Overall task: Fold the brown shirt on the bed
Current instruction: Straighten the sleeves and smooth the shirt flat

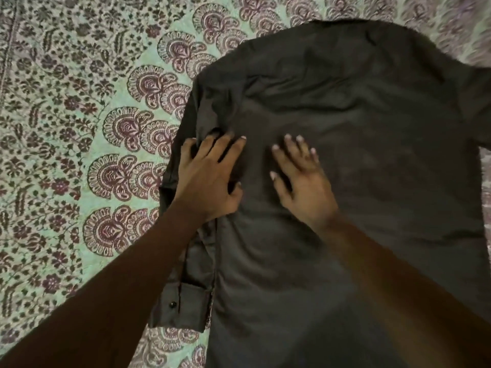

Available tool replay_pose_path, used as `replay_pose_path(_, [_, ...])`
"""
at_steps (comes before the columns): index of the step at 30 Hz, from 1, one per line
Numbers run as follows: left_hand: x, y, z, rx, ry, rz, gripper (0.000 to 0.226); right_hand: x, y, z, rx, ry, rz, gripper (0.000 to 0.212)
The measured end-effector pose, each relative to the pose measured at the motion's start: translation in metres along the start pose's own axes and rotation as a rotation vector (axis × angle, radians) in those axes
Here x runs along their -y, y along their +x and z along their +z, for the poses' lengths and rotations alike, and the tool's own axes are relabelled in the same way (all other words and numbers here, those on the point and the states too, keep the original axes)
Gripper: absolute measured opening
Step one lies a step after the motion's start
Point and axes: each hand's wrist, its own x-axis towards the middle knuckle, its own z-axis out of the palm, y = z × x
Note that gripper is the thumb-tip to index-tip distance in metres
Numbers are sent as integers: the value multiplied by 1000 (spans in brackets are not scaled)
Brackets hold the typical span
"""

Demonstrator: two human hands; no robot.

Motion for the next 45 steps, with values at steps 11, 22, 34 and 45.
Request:
replay_pose_path(11, [19, 137, -47, -458, -179, -278, 22, -26, 98, 15, -146, -32, 28, 46])
replay_pose_path(22, [21, 299, -35, 237, -864, -254, 17, -29, 98, 24, -83, -118, 137, 55])
replay_pose_path(34, [-22, 345, -22, 118, -766, -68, 42, -30, 97, 27, -116, -119, 153, 55])
replay_pose_path(45, [-24, 257, 1, -326, -185, 360, 24, -33, 97, 27, -107, -99, 144, 55])
